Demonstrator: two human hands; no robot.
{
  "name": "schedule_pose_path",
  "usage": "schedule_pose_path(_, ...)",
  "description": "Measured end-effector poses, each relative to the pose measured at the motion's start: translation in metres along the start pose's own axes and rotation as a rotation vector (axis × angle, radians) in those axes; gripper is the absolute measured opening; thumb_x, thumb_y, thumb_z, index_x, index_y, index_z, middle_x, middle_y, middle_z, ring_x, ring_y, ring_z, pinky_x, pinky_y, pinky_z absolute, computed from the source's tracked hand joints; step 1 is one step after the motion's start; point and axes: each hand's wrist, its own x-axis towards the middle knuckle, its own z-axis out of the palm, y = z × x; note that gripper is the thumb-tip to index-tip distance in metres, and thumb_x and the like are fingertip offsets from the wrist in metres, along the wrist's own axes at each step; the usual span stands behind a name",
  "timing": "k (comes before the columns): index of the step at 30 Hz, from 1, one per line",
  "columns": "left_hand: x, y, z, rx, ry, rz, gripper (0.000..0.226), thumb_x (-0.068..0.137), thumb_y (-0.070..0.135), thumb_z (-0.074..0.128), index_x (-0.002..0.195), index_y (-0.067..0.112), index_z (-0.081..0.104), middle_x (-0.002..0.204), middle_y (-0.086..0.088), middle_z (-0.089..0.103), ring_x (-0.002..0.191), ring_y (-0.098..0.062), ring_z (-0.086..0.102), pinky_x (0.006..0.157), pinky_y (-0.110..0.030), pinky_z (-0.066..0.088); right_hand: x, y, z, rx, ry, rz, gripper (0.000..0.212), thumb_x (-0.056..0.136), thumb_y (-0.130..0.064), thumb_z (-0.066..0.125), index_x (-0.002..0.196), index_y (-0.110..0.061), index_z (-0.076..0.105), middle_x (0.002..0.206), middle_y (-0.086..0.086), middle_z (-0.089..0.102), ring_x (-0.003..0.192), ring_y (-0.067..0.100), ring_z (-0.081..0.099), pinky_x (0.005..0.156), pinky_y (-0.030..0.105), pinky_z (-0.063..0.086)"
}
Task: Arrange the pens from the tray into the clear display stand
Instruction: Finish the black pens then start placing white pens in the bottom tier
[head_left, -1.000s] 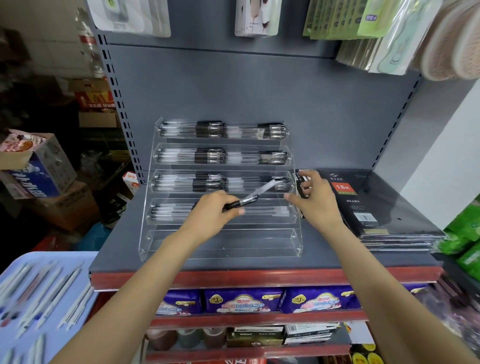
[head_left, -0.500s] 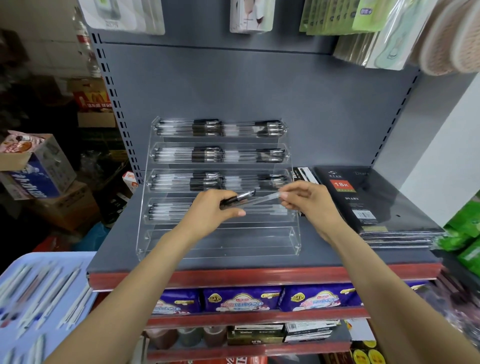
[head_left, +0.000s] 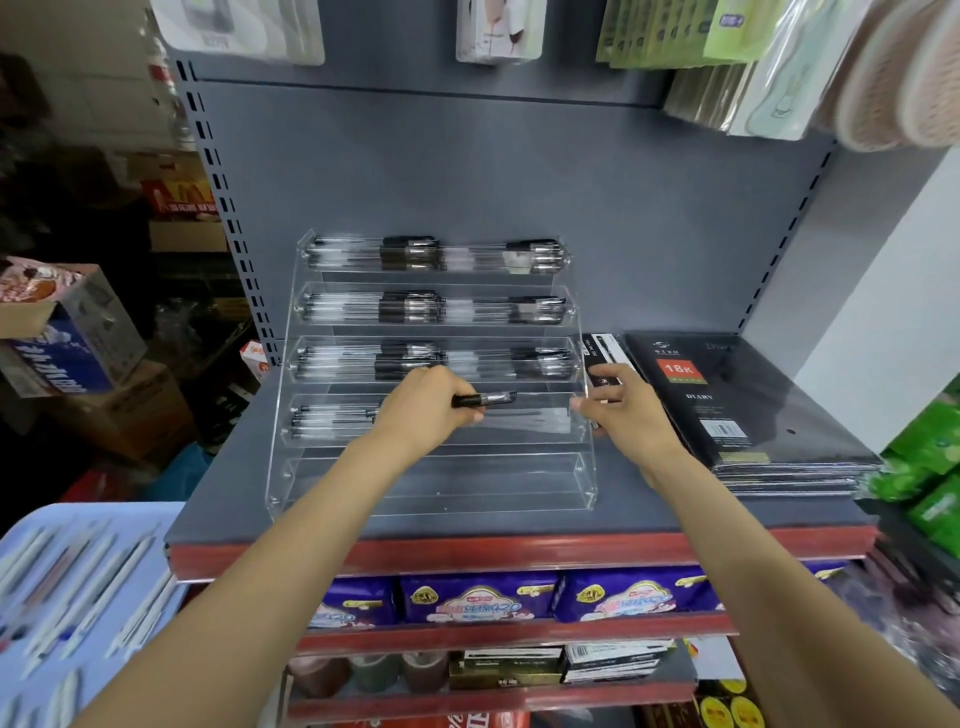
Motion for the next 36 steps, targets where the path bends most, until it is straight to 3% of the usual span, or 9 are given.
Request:
schedule_pose_path(5,-0.003,0.006,0.004,-0.022,-0.021,0.086,0.019,0.094,0.029,0.051,0.087,0.014,0.060,0.067,0.003,0.054,0.083,-0.020,0.043,0.067,-0.030,0.032,0.001,0.004,0.001,0.051,-0.020,0.024,0.037,0.087,-0.011,0.065,0.121,-0.007,0.053,0.088,-0.002,0.059,0.084,0.017,0.059,0.065,0.023,0.049)
schedule_pose_path(10,-0.010,0.014,0.002,-0.036,-0.056,0.197,0.042,0.100,0.011,0.030,0.141,0.015,0.037,0.120,0.003,0.055,0.098,-0.012,0.035,0.077,-0.015,0.025,0.003,0.007,-0.001,0.093,-0.032,0.036,0.035,0.085,-0.010,0.066,0.118,-0.005,0.056,0.092,0.000,0.059,0.089,0.019,0.061,0.079,0.035,0.056)
schedule_pose_path(12,-0.009,0.015,0.001,-0.075,-0.024,0.207,0.039,0.099,0.010,0.036,0.137,0.016,0.040,0.121,0.004,0.058,0.094,-0.013,0.046,0.073,-0.013,0.030,0.003,0.008,-0.001,0.104,-0.034,0.041,0.035,0.085,-0.010,0.066,0.118,-0.005,0.058,0.096,0.002,0.059,0.094,0.022,0.061,0.085,0.041,0.055)
schedule_pose_path(15,-0.006,0.015,0.003,-0.159,0.041,0.135,0.012,0.095,0.015,0.052,0.107,0.018,0.052,0.109,0.000,0.067,0.087,-0.016,0.062,0.070,-0.022,0.044,0.003,0.010,-0.001,0.118,-0.028,0.045,0.034,0.085,-0.010,0.066,0.117,-0.005,0.059,0.102,0.007,0.059,0.096,0.023,0.061,0.084,0.042,0.056)
schedule_pose_path(17,-0.004,0.014,0.004,-0.145,0.060,0.106,0.009,0.091,0.020,0.059,0.100,0.021,0.060,0.101,0.002,0.069,0.084,-0.013,0.062,0.077,-0.027,0.048,0.004,0.011,-0.001,0.122,-0.024,0.055,0.033,0.085,-0.010,0.066,0.117,-0.005,0.059,0.109,0.011,0.059,0.099,0.024,0.061,0.082,0.043,0.056)
schedule_pose_path(23,0.001,0.016,0.008,0.003,-0.047,0.238,0.035,0.094,0.008,0.050,0.125,0.021,0.059,0.098,0.001,0.050,0.089,-0.011,0.048,0.079,-0.009,0.028,0.005,0.014,-0.001,0.121,-0.004,0.088,0.033,0.083,-0.013,0.069,0.114,-0.008,0.061,0.111,0.010,0.060,0.106,0.026,0.060,0.074,0.046,0.058)
schedule_pose_path(31,0.006,0.017,0.015,0.014,0.003,0.203,0.021,0.090,0.007,0.057,0.106,0.013,0.069,0.105,-0.004,0.067,0.096,-0.014,0.062,0.085,-0.016,0.043,0.004,0.014,0.000,0.108,0.010,0.104,0.035,0.082,-0.014,0.070,0.116,-0.007,0.061,0.110,0.006,0.059,0.106,0.024,0.060,0.070,0.042,0.059)
schedule_pose_path(34,0.007,0.022,0.019,0.178,0.004,0.214,0.022,0.094,0.013,0.053,0.109,0.020,0.067,0.110,-0.001,0.066,0.103,-0.019,0.060,0.088,-0.032,0.049,0.003,0.013,0.000,0.108,0.015,0.106,0.036,0.082,-0.014,0.070,0.116,-0.007,0.061,0.108,0.004,0.058,0.105,0.024,0.060,0.071,0.043,0.059)
schedule_pose_path(36,0.007,0.025,0.018,0.337,0.036,0.261,0.024,0.096,0.017,0.050,0.114,0.024,0.065,0.114,0.002,0.063,0.109,-0.019,0.056,0.085,-0.031,0.048,0.002,0.013,0.000,0.110,0.013,0.108,0.036,0.082,-0.015,0.071,0.115,-0.007,0.062,0.108,0.004,0.058,0.105,0.024,0.060,0.071,0.044,0.059)
